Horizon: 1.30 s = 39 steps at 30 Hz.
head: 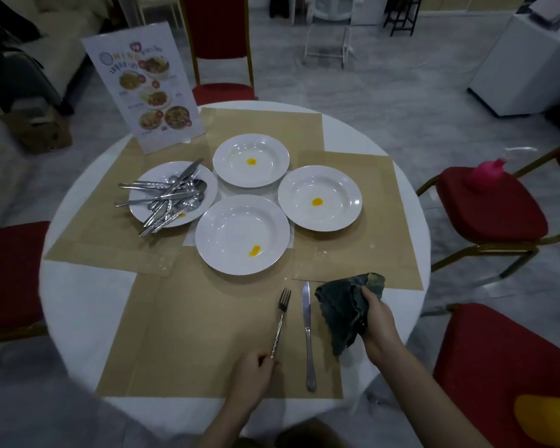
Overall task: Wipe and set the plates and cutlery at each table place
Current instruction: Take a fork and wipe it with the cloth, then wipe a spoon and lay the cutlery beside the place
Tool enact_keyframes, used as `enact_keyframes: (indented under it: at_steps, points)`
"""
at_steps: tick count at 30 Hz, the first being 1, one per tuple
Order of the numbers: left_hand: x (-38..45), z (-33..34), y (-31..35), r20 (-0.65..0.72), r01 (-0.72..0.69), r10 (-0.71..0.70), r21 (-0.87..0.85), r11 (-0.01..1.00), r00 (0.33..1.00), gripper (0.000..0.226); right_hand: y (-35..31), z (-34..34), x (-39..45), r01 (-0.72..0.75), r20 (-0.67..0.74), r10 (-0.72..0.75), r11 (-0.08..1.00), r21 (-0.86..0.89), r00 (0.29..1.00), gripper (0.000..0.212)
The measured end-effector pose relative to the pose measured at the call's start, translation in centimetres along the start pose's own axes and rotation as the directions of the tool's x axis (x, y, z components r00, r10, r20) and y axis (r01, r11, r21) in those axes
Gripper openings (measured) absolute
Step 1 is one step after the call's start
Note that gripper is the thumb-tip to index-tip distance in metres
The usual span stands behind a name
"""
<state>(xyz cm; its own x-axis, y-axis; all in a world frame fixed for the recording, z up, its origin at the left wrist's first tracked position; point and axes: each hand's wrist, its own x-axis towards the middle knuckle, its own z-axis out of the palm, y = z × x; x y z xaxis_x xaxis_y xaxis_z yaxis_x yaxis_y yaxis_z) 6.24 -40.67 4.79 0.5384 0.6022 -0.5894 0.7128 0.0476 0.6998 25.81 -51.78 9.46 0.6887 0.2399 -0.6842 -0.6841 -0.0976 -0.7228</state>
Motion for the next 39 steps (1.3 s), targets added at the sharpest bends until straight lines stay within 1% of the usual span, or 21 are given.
enact_keyframes:
  at_steps: [2, 5, 9, 11, 14, 17, 20, 23, 25, 28, 30, 34, 36, 39]
  points:
    - [0.2, -0.1, -0.2, 0.016, -0.026, 0.025, 0.052, 0.998, 1.0, 0.027, 0.2, -0.1, -0.2, 0.004, 0.006, -0.004, 1.0, -0.007, 1.0, 0.034]
    - [0.6, -0.4, -0.4, 0.002, -0.109, 0.109, 0.105, 0.989, 0.994, 0.014, 0.4, 0.3, -0.5, 0.01, 0.027, -0.009, 1.0, -0.01, 1.0, 0.032]
    - [1.0, -0.4, -0.4, -0.041, -0.172, 0.189, 0.258, 0.951, 0.981, 0.015, 0.7, 1.6, -0.8, 0.003, 0.07, -0.003, 1.0, -0.01, 0.998, 0.029]
    - [1.2, -0.6, -0.7, -0.06, -0.179, 0.204, 0.283, 0.942, 0.977, 0.015, 0.8, 2.6, -0.8, 0.004, 0.107, -0.002, 1.0, -0.022, 0.994, 0.029]
    - [1.6, -1.8, -0.7, -0.07, -0.15, 0.175, 0.274, 0.95, 0.982, 0.015, 0.9, 4.4, -0.7, 0.023, 0.175, -0.016, 0.999, -0.043, 0.985, 0.028]
    - [2.3, -4.3, -0.7, -0.114, -0.163, 0.197, 0.256, 0.953, 0.974, 0.014, 1.1, 6.9, -0.7, 0.063, 0.273, -0.04, 0.995, -0.075, 0.961, 0.035]
    - [3.4, -8.0, -0.5, -0.17, -0.17, 0.197, 0.156, 0.973, 0.966, 0.017, 1.2, 10.4, -0.8, 0.109, 0.394, -0.047, 0.985, -0.136, 0.918, 0.036]
    - [4.8, -12.2, 0.3, -0.243, -0.156, 0.174, 0.091, 0.984, 0.954, 0.02, 1.1, 14.7, -1.4, 0.138, 0.487, -0.025, 0.971, -0.197, 0.873, 0.032]
    - [6.0, -15.0, 0.7, -0.289, -0.162, 0.18, 0.086, 0.983, 0.94, 0.018, 1.0, 17.7, -1.6, 0.145, 0.518, -0.007, 0.964, -0.225, 0.856, 0.026]
    - [8.3, -18.9, 1.3, -0.343, -0.169, 0.193, 0.1, 0.981, 0.919, 0.016, 1.1, 21.8, -1.5, 0.148, 0.509, 0.029, 0.941, -0.304, 0.86, 0.032]
    - [10.2, -21.3, 1.9, -0.364, -0.184, 0.226, 0.148, 0.972, 0.903, 0.014, 1.4, 24.0, -1.1, 0.142, 0.496, 0.039, 0.936, -0.323, 0.868, 0.031]
    - [15.0, -25.1, 3.4, -0.346, -0.224, 0.324, 0.298, 0.928, 0.881, 0.011, 2.1, 26.6, -0.4, 0.124, 0.463, 0.052, 0.932, -0.341, 0.885, 0.018]
    - [17.4, -26.3, 4.1, -0.308, -0.244, 0.397, 0.432, 0.868, 0.865, 0.01, 2.3, 27.4, -0.1, 0.115, 0.433, 0.045, 0.934, -0.338, 0.9, 0.015]
    - [20.3, -27.5, 4.9, -0.155, -0.254, 0.455, 0.654, 0.713, 0.877, 0.026, 2.7, 27.9, 0.0, 0.098, 0.389, 0.034, 0.945, -0.313, 0.92, 0.017]
